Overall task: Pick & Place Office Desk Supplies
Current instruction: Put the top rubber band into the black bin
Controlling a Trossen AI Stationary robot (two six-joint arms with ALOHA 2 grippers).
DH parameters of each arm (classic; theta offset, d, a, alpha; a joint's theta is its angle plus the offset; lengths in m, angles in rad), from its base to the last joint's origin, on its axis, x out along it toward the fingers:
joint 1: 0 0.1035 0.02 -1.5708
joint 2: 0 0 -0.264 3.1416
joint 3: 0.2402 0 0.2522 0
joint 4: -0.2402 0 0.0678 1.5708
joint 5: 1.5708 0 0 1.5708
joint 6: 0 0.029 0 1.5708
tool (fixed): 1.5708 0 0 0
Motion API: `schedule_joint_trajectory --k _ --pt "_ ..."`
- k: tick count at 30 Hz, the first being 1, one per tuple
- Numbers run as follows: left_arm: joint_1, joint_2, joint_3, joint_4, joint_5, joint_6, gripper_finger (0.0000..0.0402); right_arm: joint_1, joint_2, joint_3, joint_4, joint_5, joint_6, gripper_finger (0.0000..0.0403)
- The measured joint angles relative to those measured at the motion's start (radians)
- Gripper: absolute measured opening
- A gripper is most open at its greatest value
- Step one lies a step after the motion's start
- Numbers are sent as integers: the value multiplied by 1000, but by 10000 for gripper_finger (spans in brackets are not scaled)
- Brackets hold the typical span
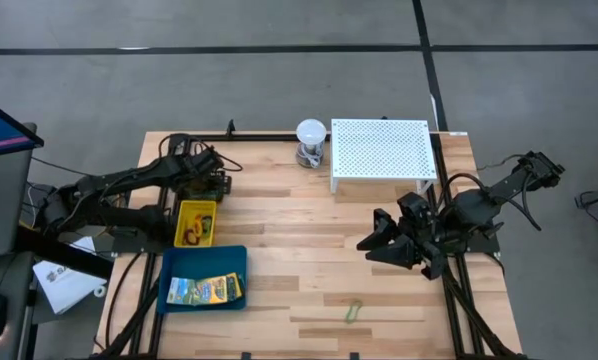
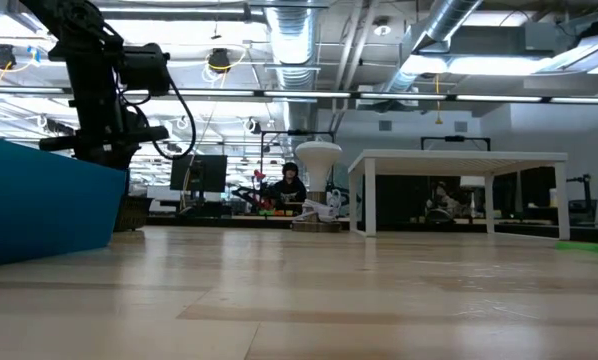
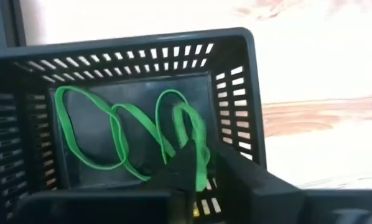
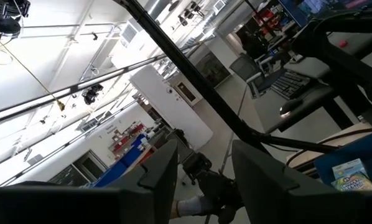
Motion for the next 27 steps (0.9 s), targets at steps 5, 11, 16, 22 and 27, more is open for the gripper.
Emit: schedule_joint_trajectory --k 5,11,16,22,27 --pt "0 0 0 17 -21 35 123 0 0 0 -7 0 0 148" --pt "-7 -5 6 63 -6 77 183 -12 0 0 -29 38 -5 148" --pt "-81 -61 61 217 132 96 181 -17 -22 2 -176 179 17 148" --pt "-310 -139 109 546 92 35 154 -9 -38 0 -947 315 520 148" --pt "-466 -129 113 831 -36 6 142 113 37 -2 -1404 148 949 148"
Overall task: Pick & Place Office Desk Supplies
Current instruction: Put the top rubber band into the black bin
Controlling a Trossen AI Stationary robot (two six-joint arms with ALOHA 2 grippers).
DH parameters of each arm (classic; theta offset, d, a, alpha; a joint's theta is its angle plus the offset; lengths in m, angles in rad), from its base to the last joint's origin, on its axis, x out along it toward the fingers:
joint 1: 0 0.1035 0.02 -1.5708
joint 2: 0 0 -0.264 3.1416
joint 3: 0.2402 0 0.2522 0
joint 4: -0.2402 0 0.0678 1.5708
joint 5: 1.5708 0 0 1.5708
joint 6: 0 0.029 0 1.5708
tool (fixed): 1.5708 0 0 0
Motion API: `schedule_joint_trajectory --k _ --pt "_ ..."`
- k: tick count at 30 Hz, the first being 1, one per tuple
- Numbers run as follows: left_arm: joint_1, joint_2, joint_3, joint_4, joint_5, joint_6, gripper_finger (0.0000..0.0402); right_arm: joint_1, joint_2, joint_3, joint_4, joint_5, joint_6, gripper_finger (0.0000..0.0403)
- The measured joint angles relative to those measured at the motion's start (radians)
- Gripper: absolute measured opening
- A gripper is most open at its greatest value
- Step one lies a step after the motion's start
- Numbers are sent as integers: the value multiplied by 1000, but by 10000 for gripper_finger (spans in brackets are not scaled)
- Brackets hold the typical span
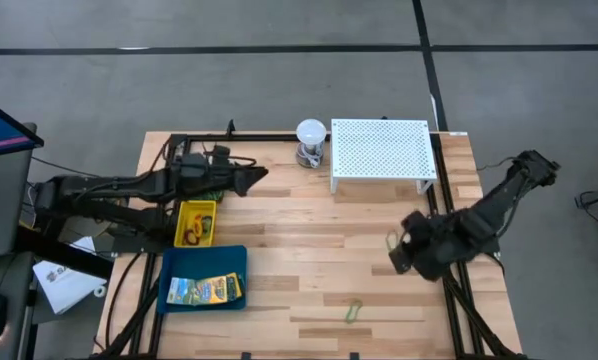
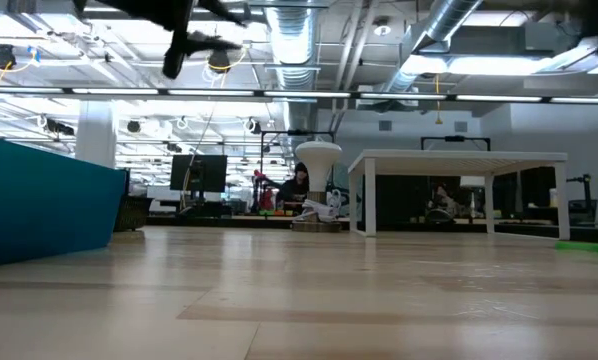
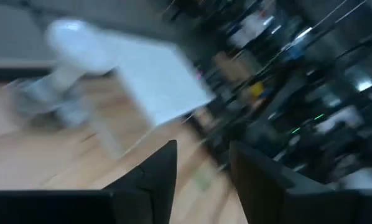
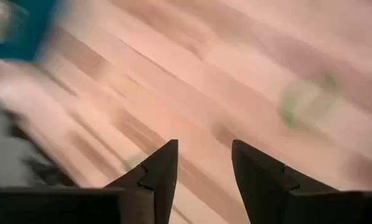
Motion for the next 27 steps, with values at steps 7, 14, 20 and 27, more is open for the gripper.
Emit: schedule_joint_trajectory --k 7,14,20,27 --pt "-81 100 -1 225 -85 4 140 -41 70 -34 -90 -35 -31 146" --pt "-100 208 -2 404 -84 -19 140 -189 28 -268 114 -138 -236 129" --pt "-100 248 8 469 -85 -25 140 -297 -21 -500 343 -290 -318 127" --pt "-100 248 17 470 -89 -26 140 -317 -8 -567 415 -327 -314 127"
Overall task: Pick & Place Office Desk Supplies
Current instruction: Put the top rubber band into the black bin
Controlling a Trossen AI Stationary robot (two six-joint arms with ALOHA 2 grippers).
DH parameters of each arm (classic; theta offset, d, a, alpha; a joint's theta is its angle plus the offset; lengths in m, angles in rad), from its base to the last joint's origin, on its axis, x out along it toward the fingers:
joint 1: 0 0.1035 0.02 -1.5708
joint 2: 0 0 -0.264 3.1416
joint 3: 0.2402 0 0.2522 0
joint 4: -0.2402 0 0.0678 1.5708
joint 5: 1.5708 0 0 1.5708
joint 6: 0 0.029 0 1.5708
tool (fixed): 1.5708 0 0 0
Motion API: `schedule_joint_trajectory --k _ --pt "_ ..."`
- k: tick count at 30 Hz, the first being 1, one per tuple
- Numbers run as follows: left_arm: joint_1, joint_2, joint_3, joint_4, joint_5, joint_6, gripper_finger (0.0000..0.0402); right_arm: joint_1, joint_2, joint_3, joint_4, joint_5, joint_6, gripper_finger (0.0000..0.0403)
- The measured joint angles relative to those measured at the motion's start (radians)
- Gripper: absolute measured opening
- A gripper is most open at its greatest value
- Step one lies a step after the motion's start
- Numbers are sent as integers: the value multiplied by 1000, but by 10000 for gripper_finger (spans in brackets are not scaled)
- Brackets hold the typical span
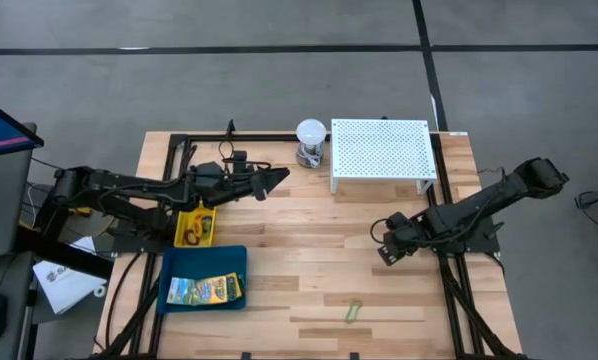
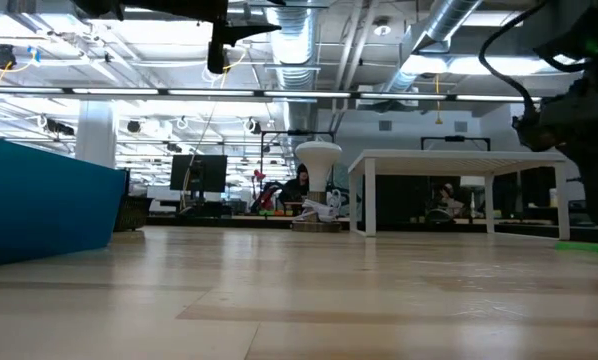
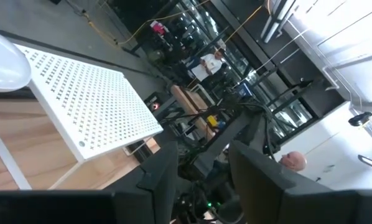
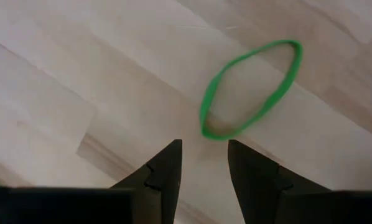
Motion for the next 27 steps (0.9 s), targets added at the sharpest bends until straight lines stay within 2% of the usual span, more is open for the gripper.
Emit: schedule_joint_trajectory --k 7,12,18,21,25,27 --pt "1 0 0 -1 -6 0 140 0 67 0 13 34 -13 127" --pt "1 0 0 0 -6 -3 140 0 153 0 92 34 -37 127" --pt "1 -1 0 0 -6 -17 140 -4 245 11 87 44 -42 120" --pt "0 -1 0 0 -5 -22 140 -3 249 12 85 46 -42 92" --pt "-11 -1 0 0 -5 -21 140 -2 205 0 97 70 -43 18" --pt "-17 -1 0 0 9 -21 140 -5 171 -5 105 72 -45 9"
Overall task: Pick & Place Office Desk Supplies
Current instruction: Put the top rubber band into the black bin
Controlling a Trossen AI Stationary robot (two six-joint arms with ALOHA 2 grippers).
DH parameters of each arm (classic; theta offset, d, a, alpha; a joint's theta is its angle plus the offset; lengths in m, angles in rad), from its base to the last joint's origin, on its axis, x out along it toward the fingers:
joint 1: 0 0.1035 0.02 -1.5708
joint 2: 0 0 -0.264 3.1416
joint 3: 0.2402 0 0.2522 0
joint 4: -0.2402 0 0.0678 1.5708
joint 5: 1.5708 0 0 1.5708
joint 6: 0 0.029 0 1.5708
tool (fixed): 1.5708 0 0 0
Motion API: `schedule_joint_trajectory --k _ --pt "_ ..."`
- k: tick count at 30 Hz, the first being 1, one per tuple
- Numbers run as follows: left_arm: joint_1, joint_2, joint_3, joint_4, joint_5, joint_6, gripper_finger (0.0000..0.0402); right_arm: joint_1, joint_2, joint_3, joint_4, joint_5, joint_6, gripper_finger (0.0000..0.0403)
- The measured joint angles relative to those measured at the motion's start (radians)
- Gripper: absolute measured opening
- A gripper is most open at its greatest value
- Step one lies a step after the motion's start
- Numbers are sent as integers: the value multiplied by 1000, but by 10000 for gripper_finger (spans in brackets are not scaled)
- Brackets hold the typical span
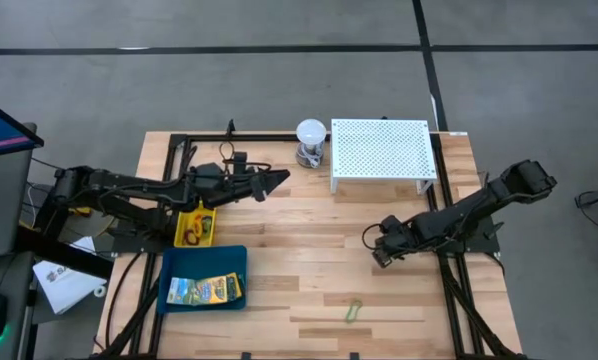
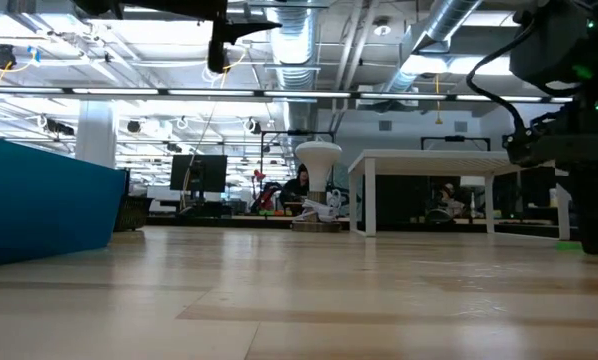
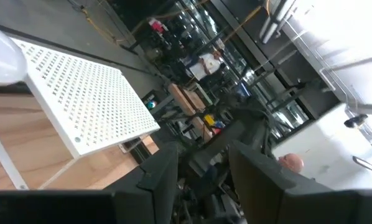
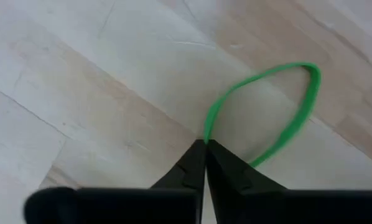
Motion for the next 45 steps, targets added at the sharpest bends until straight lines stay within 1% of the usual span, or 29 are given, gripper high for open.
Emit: schedule_joint_trajectory --k 2,5,8,11,13,14,16,18,20,22,24,27,28,30,33,35,39,45 --pt "-2 0 0 0 36 -1 140 -4 -43 -2 52 2 0 5" --pt "-28 -1 0 3 78 -1 140 30 -137 10 228 -1 -7 3" --pt "-88 -8 0 10 131 23 140 70 -221 23 497 8 -9 2" --pt "-186 -8 0 9 171 55 140 85 -282 23 772 16 -24 1" --pt "-274 -8 0 8 171 69 140 88 -307 23 926 16 -50 1" --pt "-318 -3 2 0 153 83 140 88 -315 23 1005 25 -67 1" --pt "-403 16 23 -51 61 124 140 82 -325 32 1090 64 -97 1" --pt "-458 52 68 -100 -44 187 140 69 -324 55 1085 100 -125 1" --pt "-475 103 129 -107 -126 265 140 44 -312 89 1090 112 -148 0" --pt "-468 167 198 -109 -163 359 145 15 -287 132 1099 105 -166 0" --pt "-444 238 276 -110 -164 465 155 -15 -256 178 1101 77 -198 0" --pt "-408 335 399 -109 -173 644 178 -60 -210 252 1091 36 -230 0" --pt "-401 361 435 -110 -192 703 186 -73 -195 272 1086 29 -235 0" --pt "-395 406 504 -111 -263 814 201 -94 -172 300 1081 26 -250 0" --pt "-399 444 564 -116 -371 952 211 -112 -150 329 1081 25 -262 0" --pt "-400 448 577 -156 -384 968 210 -119 -143 338 1081 14 -262 0" --pt "-398 443 577 -210 -385 923 197 -124 -146 339 1082 3 -262 0" --pt "-400 436 578 -201 -384 907 159 -123 -146 340 1080 3 -267 0"
